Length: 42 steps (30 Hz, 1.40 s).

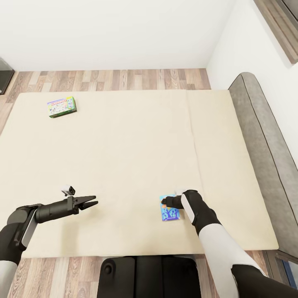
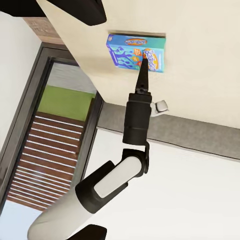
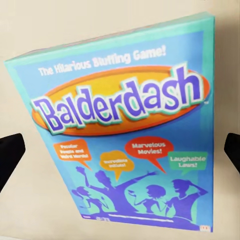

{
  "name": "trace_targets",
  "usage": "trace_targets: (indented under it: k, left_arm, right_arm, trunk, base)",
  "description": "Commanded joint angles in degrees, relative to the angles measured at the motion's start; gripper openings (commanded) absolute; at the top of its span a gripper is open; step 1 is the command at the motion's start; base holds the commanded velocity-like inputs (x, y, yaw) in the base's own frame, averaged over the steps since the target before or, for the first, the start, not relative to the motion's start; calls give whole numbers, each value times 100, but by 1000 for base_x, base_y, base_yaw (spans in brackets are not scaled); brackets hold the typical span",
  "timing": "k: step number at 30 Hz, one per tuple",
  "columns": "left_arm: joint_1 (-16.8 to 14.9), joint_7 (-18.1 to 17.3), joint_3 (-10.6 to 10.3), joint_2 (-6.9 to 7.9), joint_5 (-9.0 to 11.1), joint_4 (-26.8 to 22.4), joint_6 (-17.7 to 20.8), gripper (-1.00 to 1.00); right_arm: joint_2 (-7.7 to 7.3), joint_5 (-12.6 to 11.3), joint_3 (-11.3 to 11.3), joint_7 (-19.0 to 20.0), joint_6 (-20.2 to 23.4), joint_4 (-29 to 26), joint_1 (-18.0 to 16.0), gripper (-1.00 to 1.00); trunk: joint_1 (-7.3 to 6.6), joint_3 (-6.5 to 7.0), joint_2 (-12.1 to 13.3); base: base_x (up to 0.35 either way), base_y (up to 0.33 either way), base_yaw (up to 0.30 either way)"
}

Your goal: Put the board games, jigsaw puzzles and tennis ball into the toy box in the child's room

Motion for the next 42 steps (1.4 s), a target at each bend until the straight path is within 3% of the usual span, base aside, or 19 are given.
trace_targets:
  k: [1, 42]
  left_arm:
    - [-1, -17, -1, 2, 6, -1, 60, 100]
    - [-1, -11, -2, 2, 6, -1, 60, 100]
  right_arm:
    - [6, -3, -30, 13, 26, -7, 0, 100]
    - [6, 39, -28, 5, -24, -5, -1, 100]
  trunk:
    - [3, -6, -9]
    - [3, -6, -9]
  base:
    - [0, 0, 0]
    - [0, 0, 0]
